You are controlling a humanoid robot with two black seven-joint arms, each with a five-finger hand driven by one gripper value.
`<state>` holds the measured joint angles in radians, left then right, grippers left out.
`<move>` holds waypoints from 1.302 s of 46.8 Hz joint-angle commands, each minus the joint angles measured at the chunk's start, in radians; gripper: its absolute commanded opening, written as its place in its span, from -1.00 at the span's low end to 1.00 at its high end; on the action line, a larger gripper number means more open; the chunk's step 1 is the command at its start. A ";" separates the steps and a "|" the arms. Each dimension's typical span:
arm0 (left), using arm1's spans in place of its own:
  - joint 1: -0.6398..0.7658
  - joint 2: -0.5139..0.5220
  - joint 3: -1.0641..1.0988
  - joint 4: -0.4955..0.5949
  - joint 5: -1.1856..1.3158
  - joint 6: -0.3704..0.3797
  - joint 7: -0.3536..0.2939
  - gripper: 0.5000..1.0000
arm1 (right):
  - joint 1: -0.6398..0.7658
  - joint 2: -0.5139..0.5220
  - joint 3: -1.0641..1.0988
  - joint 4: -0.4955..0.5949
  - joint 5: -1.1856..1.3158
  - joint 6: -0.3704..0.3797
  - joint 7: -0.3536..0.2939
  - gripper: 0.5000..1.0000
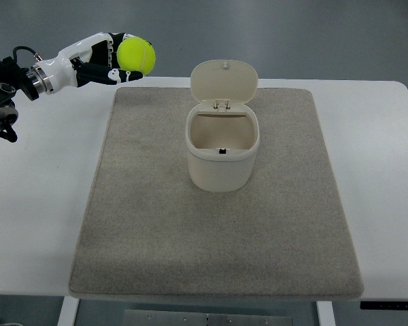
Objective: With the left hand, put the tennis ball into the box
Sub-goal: 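Lift the tennis ball up off the mat with the left hand, then carry the ball over the open cream bin with the left hand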
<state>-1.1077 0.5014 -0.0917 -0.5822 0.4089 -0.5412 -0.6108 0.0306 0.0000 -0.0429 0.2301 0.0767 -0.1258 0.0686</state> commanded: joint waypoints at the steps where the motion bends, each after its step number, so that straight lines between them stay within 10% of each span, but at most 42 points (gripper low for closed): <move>1: 0.022 0.000 -0.013 -0.005 0.002 -0.029 0.000 -1.00 | 0.000 0.000 0.000 0.000 0.000 0.000 -0.001 0.60; 33: 0.043 0.178 -0.063 -0.364 0.008 -0.070 0.000 -1.00 | 0.000 0.000 0.000 0.000 0.000 0.000 0.000 0.60; 61: 0.092 0.187 -0.057 -0.455 0.016 -0.070 0.000 -1.00 | 0.000 0.000 0.000 0.000 0.000 0.000 -0.001 0.61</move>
<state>-1.0137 0.7029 -0.1490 -1.0340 0.4243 -0.6107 -0.6108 0.0307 0.0000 -0.0430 0.2301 0.0767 -0.1258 0.0686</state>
